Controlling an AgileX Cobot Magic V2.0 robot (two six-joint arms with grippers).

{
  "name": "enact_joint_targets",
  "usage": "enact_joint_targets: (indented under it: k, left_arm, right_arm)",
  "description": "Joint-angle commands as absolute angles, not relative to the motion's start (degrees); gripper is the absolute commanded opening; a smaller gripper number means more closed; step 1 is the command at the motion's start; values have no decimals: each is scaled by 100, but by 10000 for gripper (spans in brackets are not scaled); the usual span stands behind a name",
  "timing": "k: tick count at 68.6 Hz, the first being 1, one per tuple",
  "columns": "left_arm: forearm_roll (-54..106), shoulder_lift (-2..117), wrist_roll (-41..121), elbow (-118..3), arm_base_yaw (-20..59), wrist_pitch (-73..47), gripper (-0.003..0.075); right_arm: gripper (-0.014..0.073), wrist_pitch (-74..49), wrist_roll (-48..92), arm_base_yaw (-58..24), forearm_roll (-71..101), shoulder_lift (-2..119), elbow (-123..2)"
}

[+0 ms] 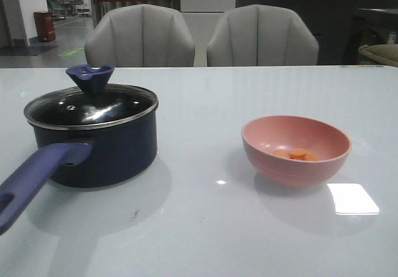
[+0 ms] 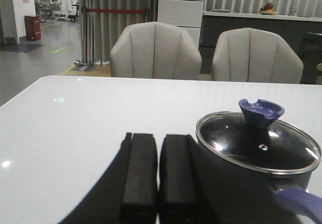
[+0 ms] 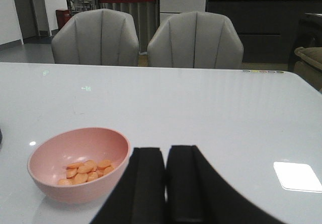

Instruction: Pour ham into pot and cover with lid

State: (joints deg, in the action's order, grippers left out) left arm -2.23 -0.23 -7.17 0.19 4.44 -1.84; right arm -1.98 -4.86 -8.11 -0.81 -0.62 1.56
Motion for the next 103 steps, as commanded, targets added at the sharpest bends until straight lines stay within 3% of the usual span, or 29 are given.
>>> enact_joint_targets:
  k: [1, 14, 24, 41, 82, 91, 102, 103]
  left_arm:
    - [-222, -132, -762, 149, 437, 721, 113]
    - [-222, -132, -762, -49, 437, 1809, 113]
    - [-222, 95, -762, -802, 437, 957, 113]
    - [-193, 1396, -762, -2426, 437, -1496, 113]
    - [-248, 2751, -762, -2553, 437, -1068, 118]
    - [-294, 2751, -762, -2553, 437, -1102, 213]
    - [-320, 2751, -762, -2553, 437, -1115, 522]
    - [-320, 2751, -762, -2553, 437, -1115, 522]
  right_arm:
    - [164, 242, -442, -788, -131, -172, 124]
    - [164, 242, -442, -788, -131, -172, 124]
    - [164, 242, -442, -788, -131, -172, 124]
    - [164, 242, -442, -788, -131, -172, 124]
    - [164, 242, -442, -788, -131, -172, 124]
    - [164, 242, -442, -788, -131, -172, 124]
    - [164, 242, -442, -788, -131, -172, 124]
    - [164, 242, -442, -788, -131, -172, 124]
